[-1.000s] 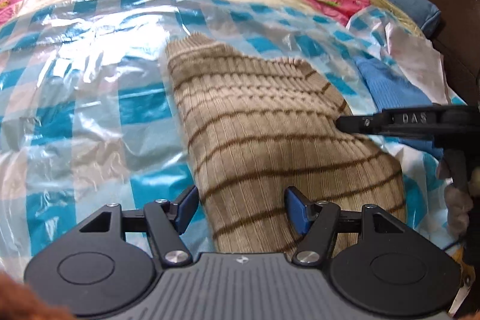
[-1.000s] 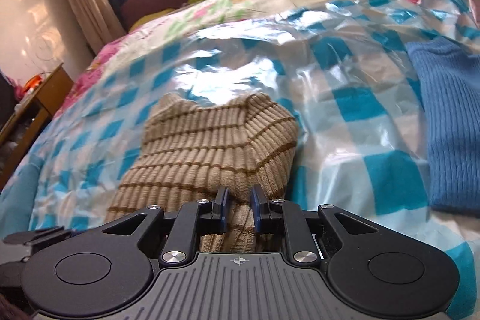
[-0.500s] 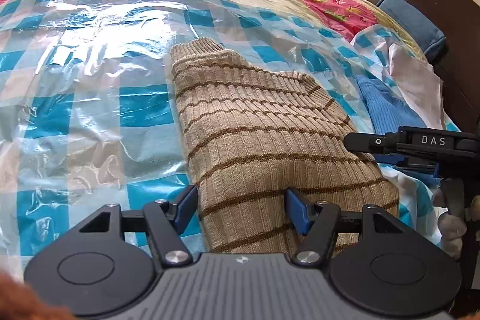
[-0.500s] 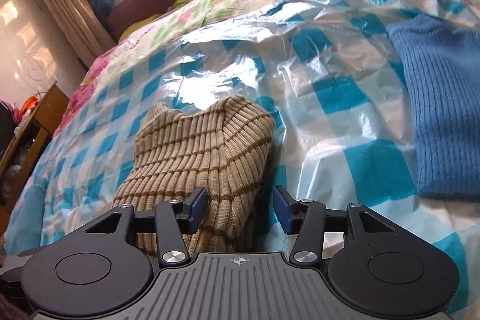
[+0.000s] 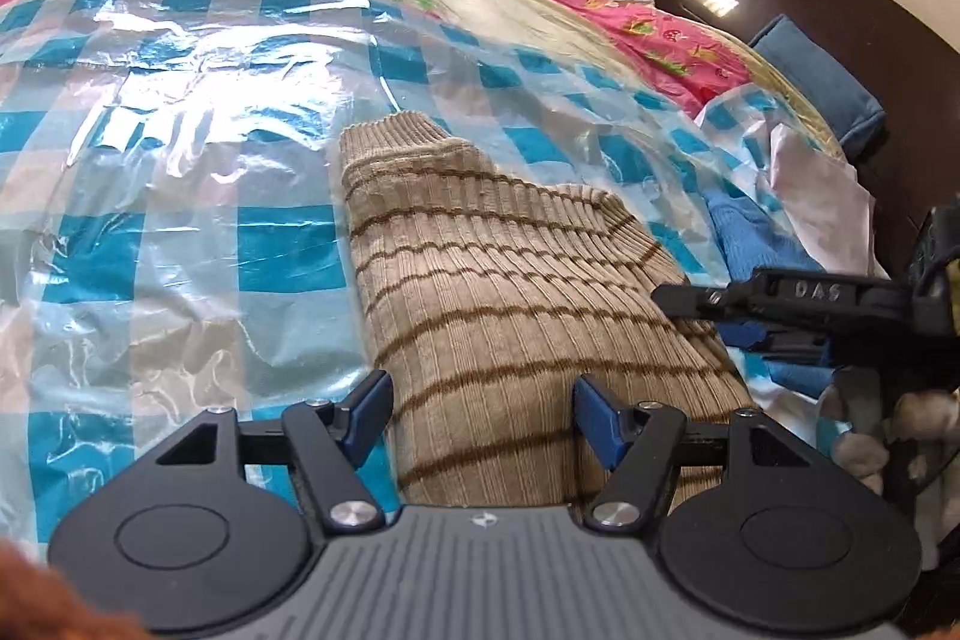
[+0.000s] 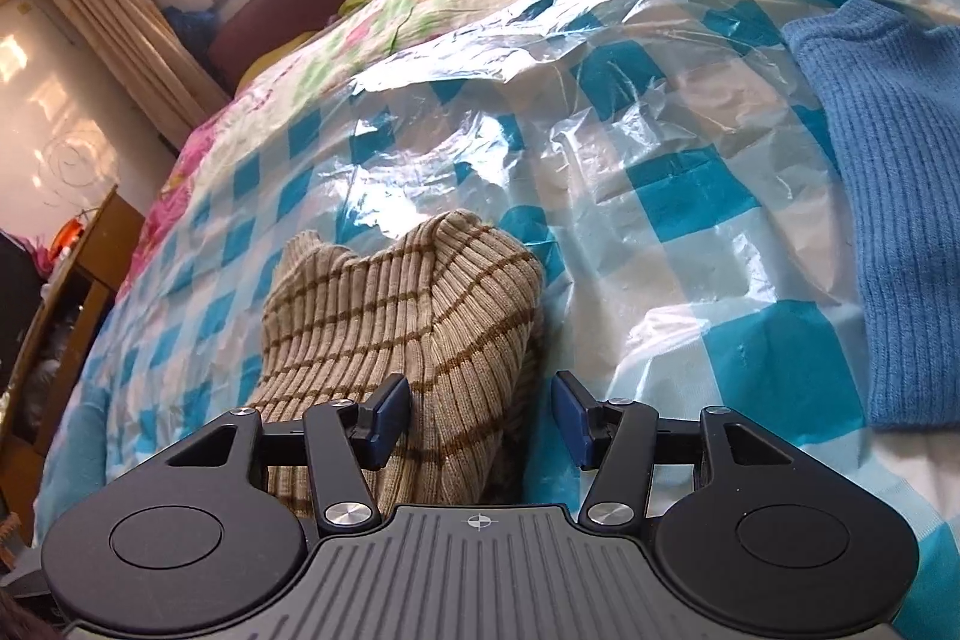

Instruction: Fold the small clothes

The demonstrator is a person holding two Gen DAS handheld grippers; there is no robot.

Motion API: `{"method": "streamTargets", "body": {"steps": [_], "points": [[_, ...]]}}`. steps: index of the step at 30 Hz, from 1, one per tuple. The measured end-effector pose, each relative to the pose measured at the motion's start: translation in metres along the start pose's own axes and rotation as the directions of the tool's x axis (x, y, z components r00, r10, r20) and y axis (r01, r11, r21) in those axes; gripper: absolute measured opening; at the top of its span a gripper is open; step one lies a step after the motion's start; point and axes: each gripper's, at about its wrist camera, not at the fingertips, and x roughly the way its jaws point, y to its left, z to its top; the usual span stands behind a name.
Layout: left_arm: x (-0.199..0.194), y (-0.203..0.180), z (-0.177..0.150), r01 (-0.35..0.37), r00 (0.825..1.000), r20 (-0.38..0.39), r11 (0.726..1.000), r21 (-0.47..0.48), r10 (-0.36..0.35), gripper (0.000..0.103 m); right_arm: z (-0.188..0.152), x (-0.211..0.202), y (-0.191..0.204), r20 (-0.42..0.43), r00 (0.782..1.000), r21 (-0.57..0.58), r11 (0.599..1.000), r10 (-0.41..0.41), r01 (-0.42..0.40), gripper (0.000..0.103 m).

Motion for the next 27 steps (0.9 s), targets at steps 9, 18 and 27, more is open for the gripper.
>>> {"method": "streamTargets", "body": {"steps": [9, 18, 27], "points": [[0.034, 0.010, 0.006, 0.036, 0.998, -0.051, 0.995, -0.090, -0.040, 0.084, 0.004, 0.014, -0.002, -0.037, 0.999, -0.007, 1.000, 0.029, -0.030, 0.057], [0.022, 0.015, 0.004, 0.088, 0.995, -0.030, 0.992, -0.095, -0.091, 0.067, 0.004, 0.019, 0.010, -0.067, 0.997, -0.021, 0.999, 0.044, -0.046, 0.037], [-0.022, 0.049, -0.009, 0.036, 0.999, 0.000, 0.993, -0.115, -0.037, 0.062, -0.017, 0.031, 0.058, -0.117, 0.984, -0.061, 0.988, 0.131, -0.139, 0.032]]}}
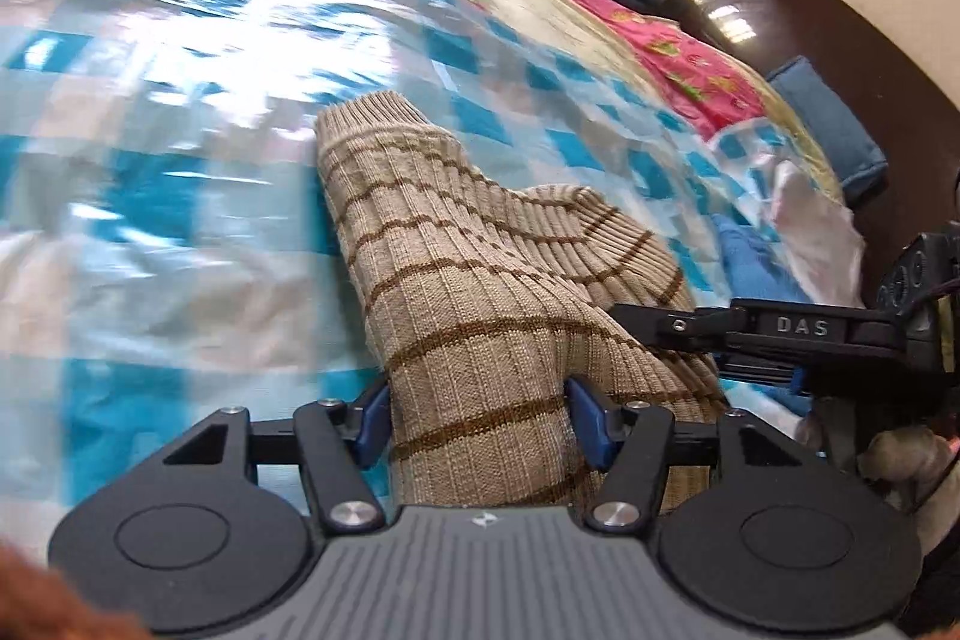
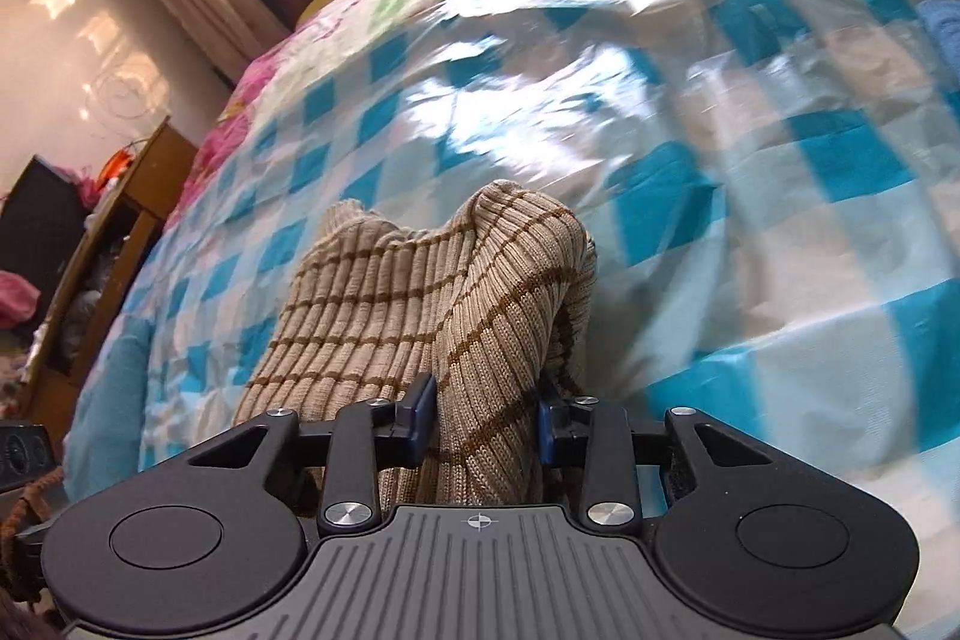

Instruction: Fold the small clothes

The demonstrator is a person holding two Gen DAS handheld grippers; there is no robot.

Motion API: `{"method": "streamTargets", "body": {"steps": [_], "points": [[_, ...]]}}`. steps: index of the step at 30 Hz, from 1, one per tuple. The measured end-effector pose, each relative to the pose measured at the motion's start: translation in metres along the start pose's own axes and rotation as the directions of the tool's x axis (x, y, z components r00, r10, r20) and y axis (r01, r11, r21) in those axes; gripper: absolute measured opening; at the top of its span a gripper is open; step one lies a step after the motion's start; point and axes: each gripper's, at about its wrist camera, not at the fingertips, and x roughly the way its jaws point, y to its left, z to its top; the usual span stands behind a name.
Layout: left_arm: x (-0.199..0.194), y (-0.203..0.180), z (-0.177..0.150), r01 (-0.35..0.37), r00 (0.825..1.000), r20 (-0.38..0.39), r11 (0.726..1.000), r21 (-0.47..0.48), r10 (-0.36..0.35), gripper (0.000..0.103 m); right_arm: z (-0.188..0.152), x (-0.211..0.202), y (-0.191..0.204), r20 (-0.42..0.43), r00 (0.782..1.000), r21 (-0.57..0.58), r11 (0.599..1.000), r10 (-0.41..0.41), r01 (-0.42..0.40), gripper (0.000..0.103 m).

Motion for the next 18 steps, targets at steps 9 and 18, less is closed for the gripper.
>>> {"method": "streamTargets", "body": {"steps": [9, 18], "points": [[-0.009, 0.005, -0.011, -0.071, 0.997, 0.028, 0.996, 0.049, 0.069, 0.065, -0.013, -0.003, -0.004, 0.032, 0.997, 0.013, 0.997, -0.073, 0.073, 0.031], [-0.043, -0.012, -0.022, -0.110, 0.989, 0.108, 0.987, 0.115, 0.097, 0.065, -0.028, -0.053, 0.028, 0.147, 0.981, -0.086, 0.986, -0.129, 0.143, 0.035]]}}
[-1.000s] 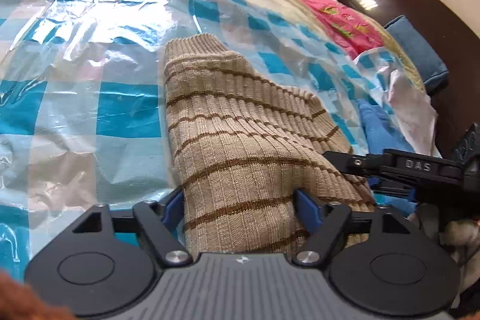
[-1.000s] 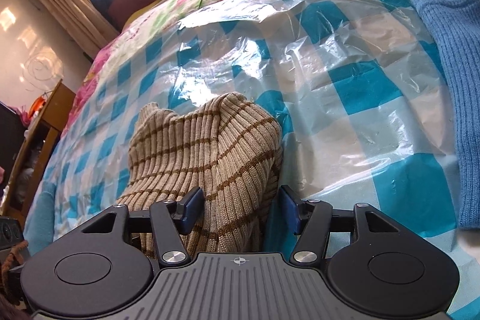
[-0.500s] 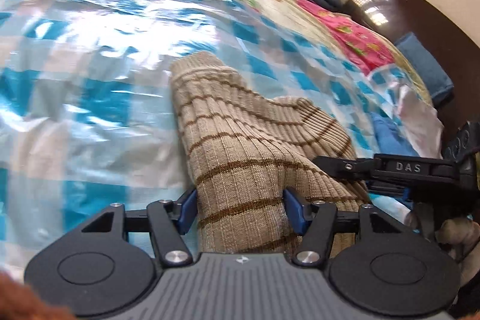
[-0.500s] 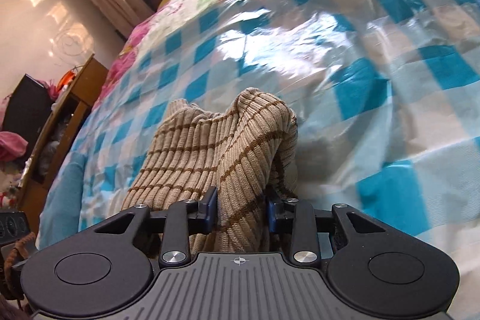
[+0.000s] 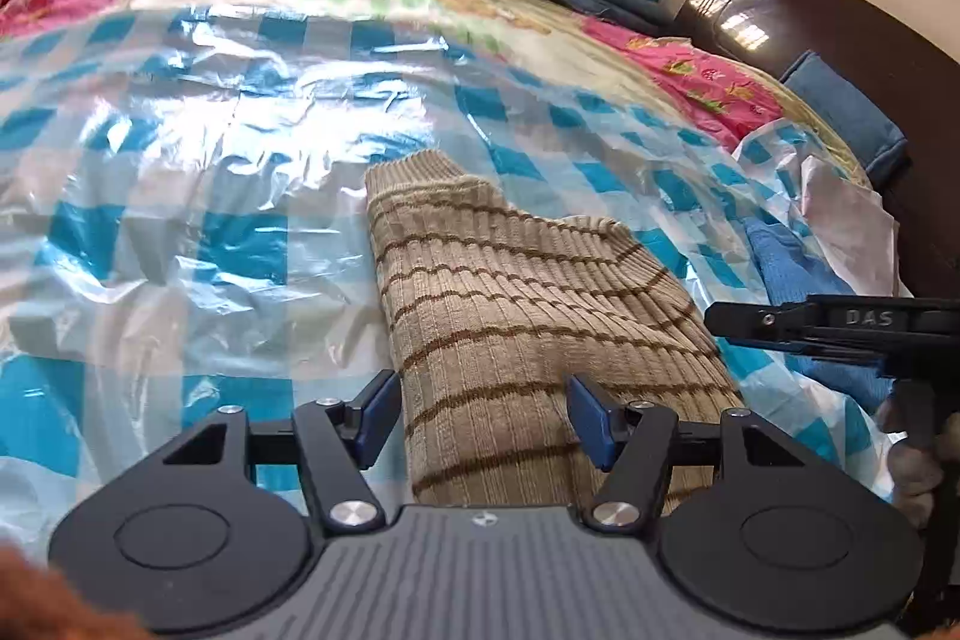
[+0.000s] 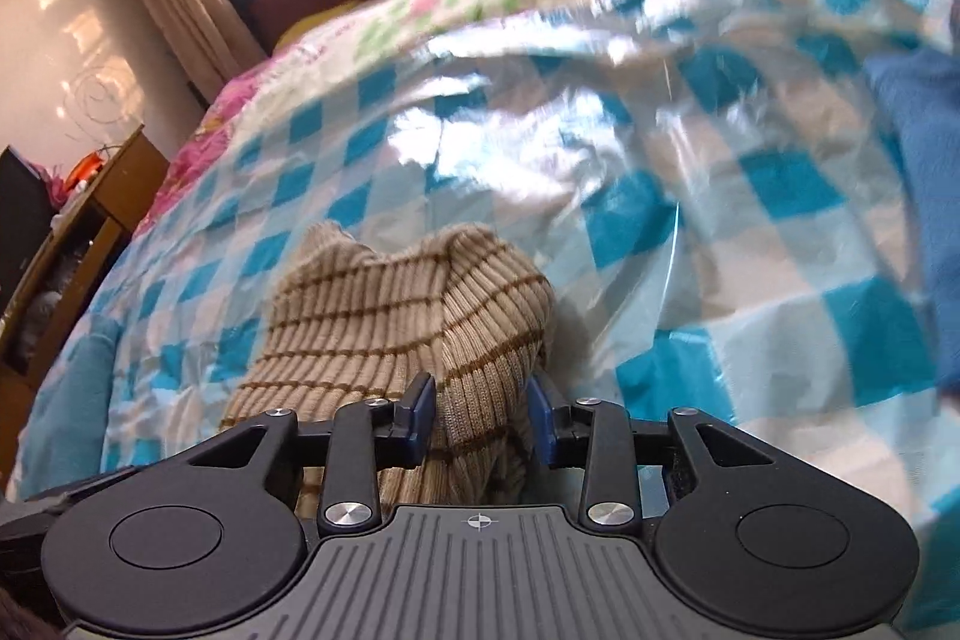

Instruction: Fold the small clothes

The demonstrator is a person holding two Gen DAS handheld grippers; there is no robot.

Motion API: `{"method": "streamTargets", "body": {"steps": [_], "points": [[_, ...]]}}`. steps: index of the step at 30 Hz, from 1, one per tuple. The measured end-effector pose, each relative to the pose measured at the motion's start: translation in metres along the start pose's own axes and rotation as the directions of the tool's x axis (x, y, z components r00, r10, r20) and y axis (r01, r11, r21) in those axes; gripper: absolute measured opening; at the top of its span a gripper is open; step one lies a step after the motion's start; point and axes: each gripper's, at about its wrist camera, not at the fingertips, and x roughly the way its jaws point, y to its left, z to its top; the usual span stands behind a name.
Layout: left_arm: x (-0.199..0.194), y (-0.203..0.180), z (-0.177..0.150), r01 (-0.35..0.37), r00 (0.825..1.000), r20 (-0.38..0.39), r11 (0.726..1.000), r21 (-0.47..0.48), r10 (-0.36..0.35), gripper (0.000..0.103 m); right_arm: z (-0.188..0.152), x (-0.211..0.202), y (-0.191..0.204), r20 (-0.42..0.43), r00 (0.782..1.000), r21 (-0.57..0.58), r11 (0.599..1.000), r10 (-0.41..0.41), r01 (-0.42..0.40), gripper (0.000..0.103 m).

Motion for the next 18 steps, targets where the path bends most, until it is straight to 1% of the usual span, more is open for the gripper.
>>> {"method": "streamTargets", "body": {"steps": [2, 5, 6, 7, 8, 9, 11, 15, 18], "points": [[-0.004, -0.002, -0.007, -0.005, 1.000, -0.002, 1.000, 0.013, 0.005, 0.065, -0.007, -0.011, 0.010, -0.004, 0.999, -0.027, 0.999, 0.037, -0.037, 0.035], [0.000, -0.005, -0.020, -0.019, 0.999, -0.031, 1.000, 0.012, 0.019, 0.065, -0.023, -0.013, 0.022, -0.032, 0.999, -0.087, 0.995, 0.038, -0.041, 0.034], [0.001, -0.006, -0.024, -0.018, 0.999, -0.044, 1.000, 0.006, 0.018, 0.065, -0.028, -0.010, 0.023, -0.048, 0.998, -0.100, 0.994, 0.030, -0.035, 0.032], [0.003, -0.007, -0.029, -0.019, 0.998, -0.057, 1.000, 0.007, 0.019, 0.065, -0.033, -0.006, 0.023, -0.067, 0.998, -0.109, 0.994, -0.001, -0.007, 0.031], [0.004, -0.008, -0.032, -0.024, 0.998, -0.062, 1.000, 0.015, 0.025, 0.065, -0.037, 0.000, 0.021, -0.084, 0.996, -0.119, 0.992, -0.043, 0.033, 0.028], [0.004, -0.009, -0.035, -0.027, 0.997, -0.067, 0.999, 0.023, 0.029, 0.065, -0.039, 0.005, 0.017, -0.094, 0.993, -0.126, 0.990, -0.074, 0.062, 0.028], [0.004, -0.011, -0.040, -0.022, 0.996, -0.084, 0.999, 0.033, 0.025, 0.065, -0.045, 0.014, 0.004, -0.111, 0.988, -0.112, 0.989, -0.106, 0.093, 0.028], [0.003, -0.013, -0.046, -0.019, 0.995, -0.096, 0.999, 0.040, 0.023, 0.065, -0.037, 0.012, -0.004, -0.091, 0.989, -0.043, 0.992, -0.118, 0.115, 0.028], [0.000, -0.013, -0.049, -0.022, 0.995, -0.094, 0.999, 0.039, 0.025, 0.065, -0.039, -0.003, 0.007, -0.078, 0.991, -0.077, 0.992, -0.106, 0.100, 0.028]]}}
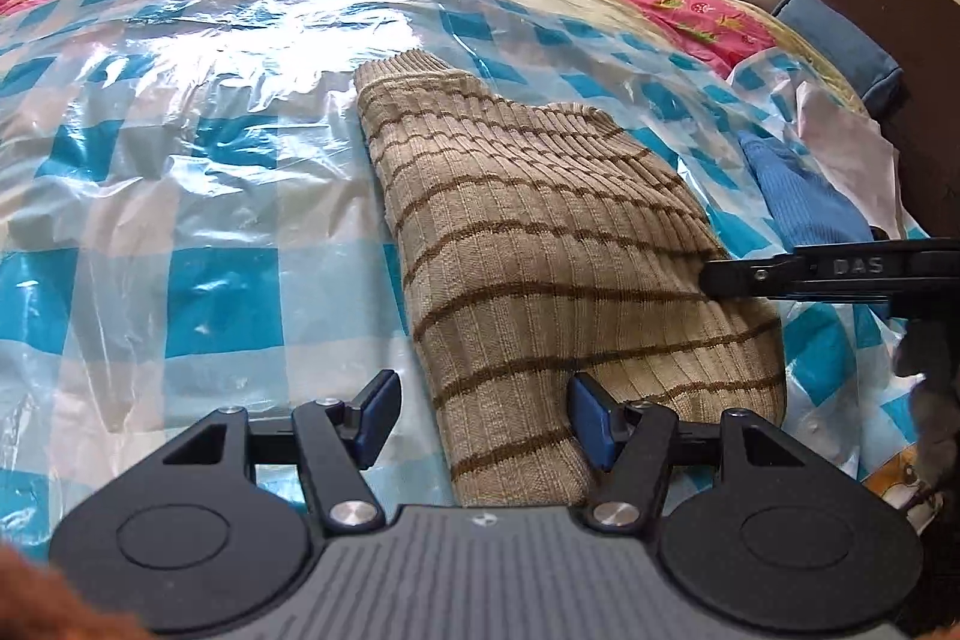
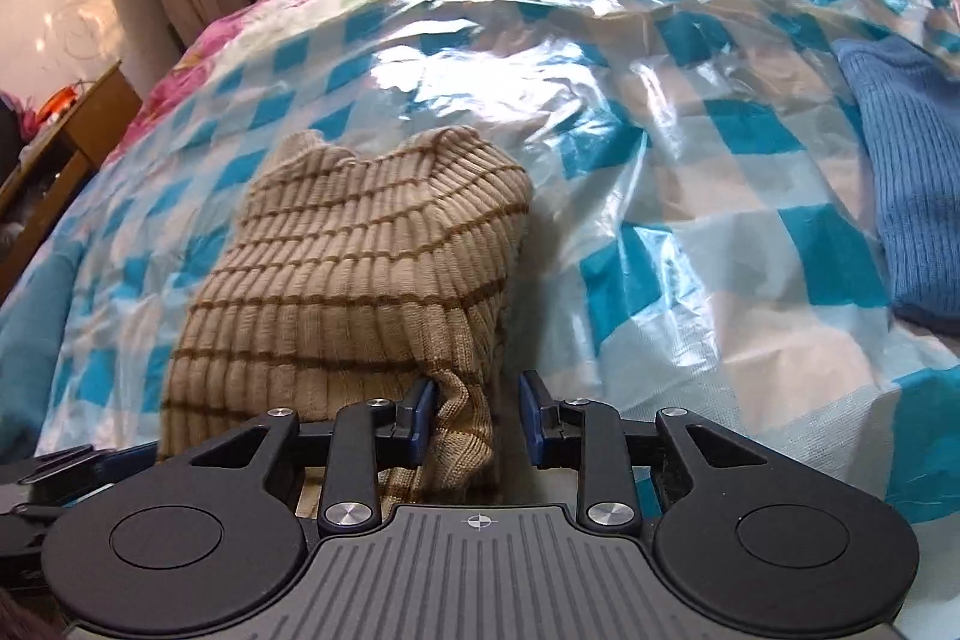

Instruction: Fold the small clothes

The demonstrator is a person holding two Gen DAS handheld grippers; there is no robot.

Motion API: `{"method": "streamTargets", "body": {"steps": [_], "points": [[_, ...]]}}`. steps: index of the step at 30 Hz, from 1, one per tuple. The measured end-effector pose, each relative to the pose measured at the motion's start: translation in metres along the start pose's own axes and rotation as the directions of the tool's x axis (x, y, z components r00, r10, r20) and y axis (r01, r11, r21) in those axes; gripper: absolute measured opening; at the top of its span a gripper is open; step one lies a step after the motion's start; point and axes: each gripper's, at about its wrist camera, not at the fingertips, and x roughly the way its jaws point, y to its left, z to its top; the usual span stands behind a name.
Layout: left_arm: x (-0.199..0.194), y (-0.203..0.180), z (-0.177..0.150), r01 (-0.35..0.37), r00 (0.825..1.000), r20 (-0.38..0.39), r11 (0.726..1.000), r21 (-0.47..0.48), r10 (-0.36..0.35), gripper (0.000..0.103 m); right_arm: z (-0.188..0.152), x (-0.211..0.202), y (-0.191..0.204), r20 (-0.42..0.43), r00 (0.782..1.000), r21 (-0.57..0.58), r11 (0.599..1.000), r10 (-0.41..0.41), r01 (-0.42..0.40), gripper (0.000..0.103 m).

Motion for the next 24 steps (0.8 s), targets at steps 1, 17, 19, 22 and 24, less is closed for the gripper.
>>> {"method": "streamTargets", "body": {"steps": [1, 17, 19, 22, 24], "points": [[-0.001, 0.001, -0.001, 0.002, 1.000, 0.001, 1.000, -0.006, -0.002, 0.065, -0.002, -0.007, 0.005, 0.006, 1.000, -0.013, 1.000, 0.005, -0.005, 0.029], [0.005, 0.000, -0.007, -0.011, 0.999, -0.034, 1.000, -0.010, 0.011, 0.066, -0.043, 0.004, 0.007, -0.079, 0.996, -0.052, 0.998, -0.035, 0.031, 0.032], [0.005, 0.000, -0.007, -0.012, 0.999, -0.036, 1.000, -0.011, 0.012, 0.066, -0.044, 0.002, 0.009, -0.077, 0.996, -0.060, 0.998, -0.041, 0.036, 0.032], [0.004, 0.000, -0.008, -0.015, 0.999, -0.036, 1.000, -0.012, 0.015, 0.066, -0.043, -0.001, 0.012, -0.074, 0.996, -0.057, 0.997, -0.050, 0.046, 0.032], [0.003, 0.000, -0.007, -0.018, 0.999, -0.036, 1.000, -0.013, 0.017, 0.066, -0.042, -0.006, 0.015, -0.066, 0.997, -0.060, 0.997, -0.049, 0.045, 0.032]]}}
